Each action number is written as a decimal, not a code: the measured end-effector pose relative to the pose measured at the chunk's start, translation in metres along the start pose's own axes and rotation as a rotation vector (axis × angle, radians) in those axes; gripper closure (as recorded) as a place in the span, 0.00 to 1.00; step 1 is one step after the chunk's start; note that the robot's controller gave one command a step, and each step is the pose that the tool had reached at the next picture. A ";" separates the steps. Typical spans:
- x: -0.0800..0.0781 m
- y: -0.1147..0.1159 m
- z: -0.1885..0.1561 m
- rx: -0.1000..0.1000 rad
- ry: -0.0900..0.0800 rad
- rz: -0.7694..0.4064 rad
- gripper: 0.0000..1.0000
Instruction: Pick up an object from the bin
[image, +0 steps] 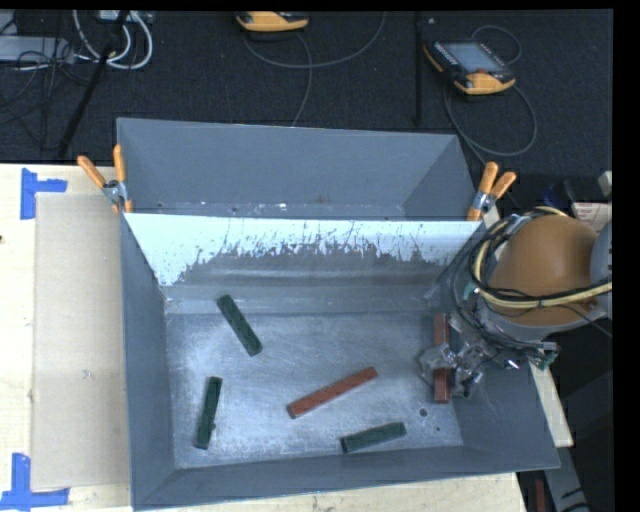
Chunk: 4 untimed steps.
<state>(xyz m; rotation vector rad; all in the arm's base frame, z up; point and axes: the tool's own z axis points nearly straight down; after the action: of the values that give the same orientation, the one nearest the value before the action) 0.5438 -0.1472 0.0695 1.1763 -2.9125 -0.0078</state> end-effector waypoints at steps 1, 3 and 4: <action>-0.001 0.000 0.000 0.001 0.000 -0.002 1.00; 0.032 0.028 -0.117 0.009 -0.002 -0.051 1.00; 0.033 0.028 -0.113 0.003 0.000 -0.049 0.00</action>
Offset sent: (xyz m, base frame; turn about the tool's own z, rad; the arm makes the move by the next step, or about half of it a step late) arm 0.0000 0.0000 0.0000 0.0000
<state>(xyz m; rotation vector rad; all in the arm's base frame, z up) 0.5008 -0.1500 0.1824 1.2471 -2.8840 -0.0031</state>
